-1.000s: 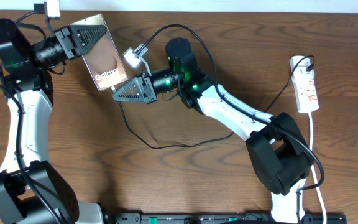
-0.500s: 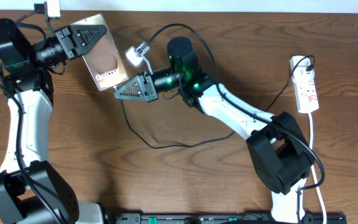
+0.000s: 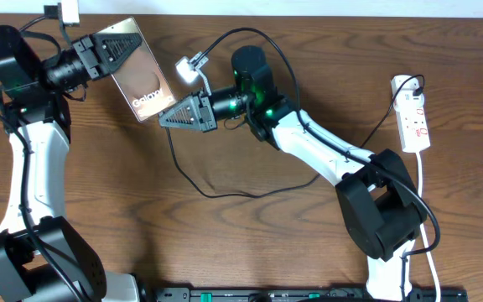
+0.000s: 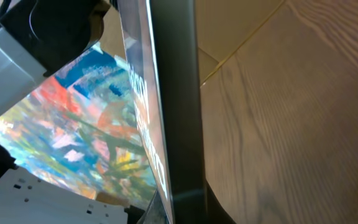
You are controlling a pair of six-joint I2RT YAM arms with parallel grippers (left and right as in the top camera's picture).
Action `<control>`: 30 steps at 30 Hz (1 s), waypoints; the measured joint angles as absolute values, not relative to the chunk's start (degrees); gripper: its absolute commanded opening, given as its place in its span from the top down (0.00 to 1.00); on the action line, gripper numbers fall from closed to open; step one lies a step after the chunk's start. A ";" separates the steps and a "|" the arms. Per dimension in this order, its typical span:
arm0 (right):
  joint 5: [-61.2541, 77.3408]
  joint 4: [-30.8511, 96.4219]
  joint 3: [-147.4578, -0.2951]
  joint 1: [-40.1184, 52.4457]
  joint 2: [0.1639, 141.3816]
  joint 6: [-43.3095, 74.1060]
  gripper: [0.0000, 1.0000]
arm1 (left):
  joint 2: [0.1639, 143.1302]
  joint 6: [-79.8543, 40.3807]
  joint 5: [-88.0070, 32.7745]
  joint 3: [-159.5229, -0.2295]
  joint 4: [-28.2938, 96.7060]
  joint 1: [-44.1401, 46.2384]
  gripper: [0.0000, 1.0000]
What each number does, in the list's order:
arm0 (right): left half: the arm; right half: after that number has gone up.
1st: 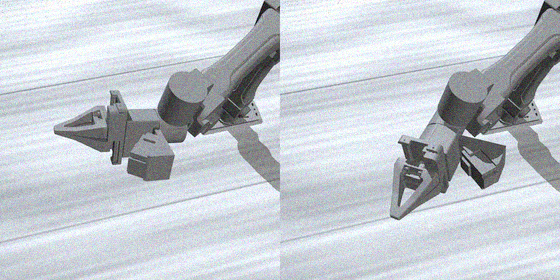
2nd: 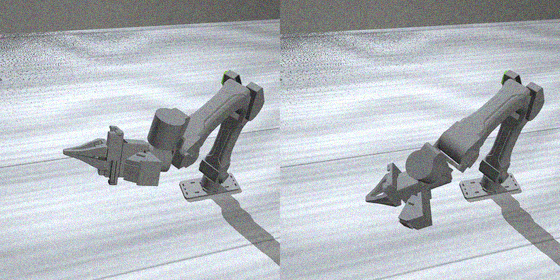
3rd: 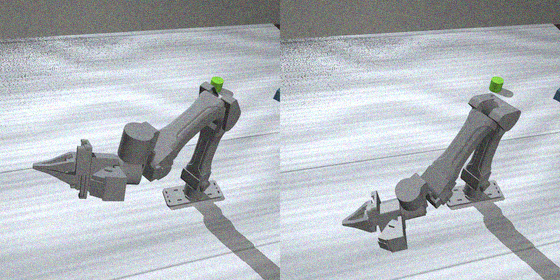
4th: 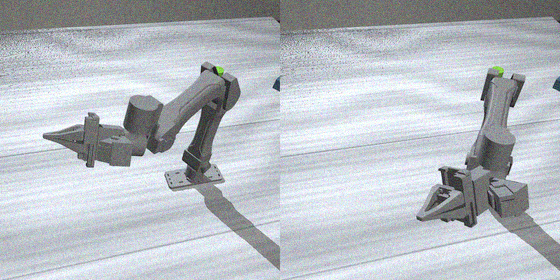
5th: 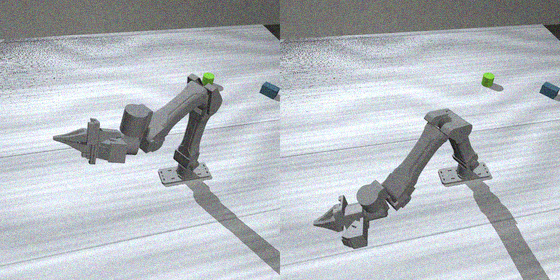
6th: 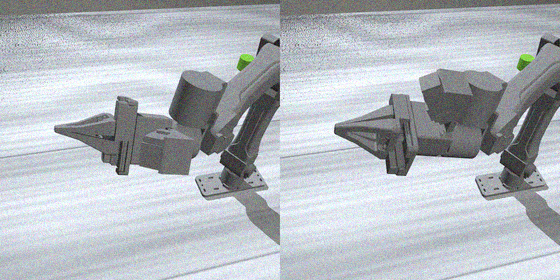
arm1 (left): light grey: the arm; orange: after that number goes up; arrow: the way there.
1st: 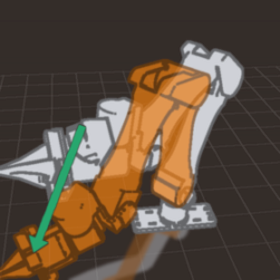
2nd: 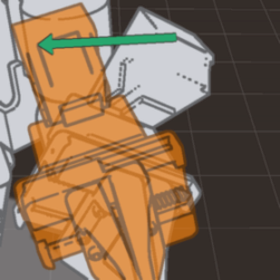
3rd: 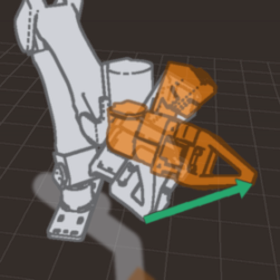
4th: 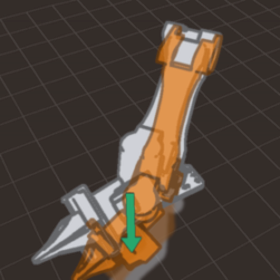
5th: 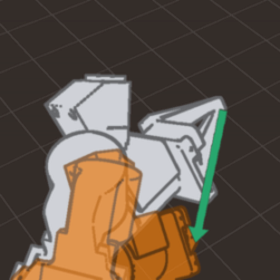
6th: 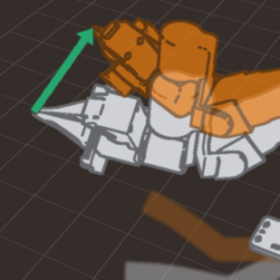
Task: Plug charger to phone and switch on socket
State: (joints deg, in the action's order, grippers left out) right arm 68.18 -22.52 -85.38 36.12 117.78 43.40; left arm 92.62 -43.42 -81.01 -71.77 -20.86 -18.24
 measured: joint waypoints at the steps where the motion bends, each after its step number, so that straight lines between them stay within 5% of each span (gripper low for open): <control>1: 67.88 -21.91 -85.41 35.99 117.78 43.11 0.99 | 92.62 -43.40 -81.14 -71.75 -20.80 -18.50 0.93; 15: 52.34 8.21 -86.17 32.42 117.75 33.08 0.99 | 92.62 -43.70 -84.20 -71.70 -20.36 -23.94 0.93; 30: 1.02 49.93 -86.39 25.82 117.75 41.76 0.99 | 92.62 -43.88 -85.38 -71.70 -20.32 -23.99 0.93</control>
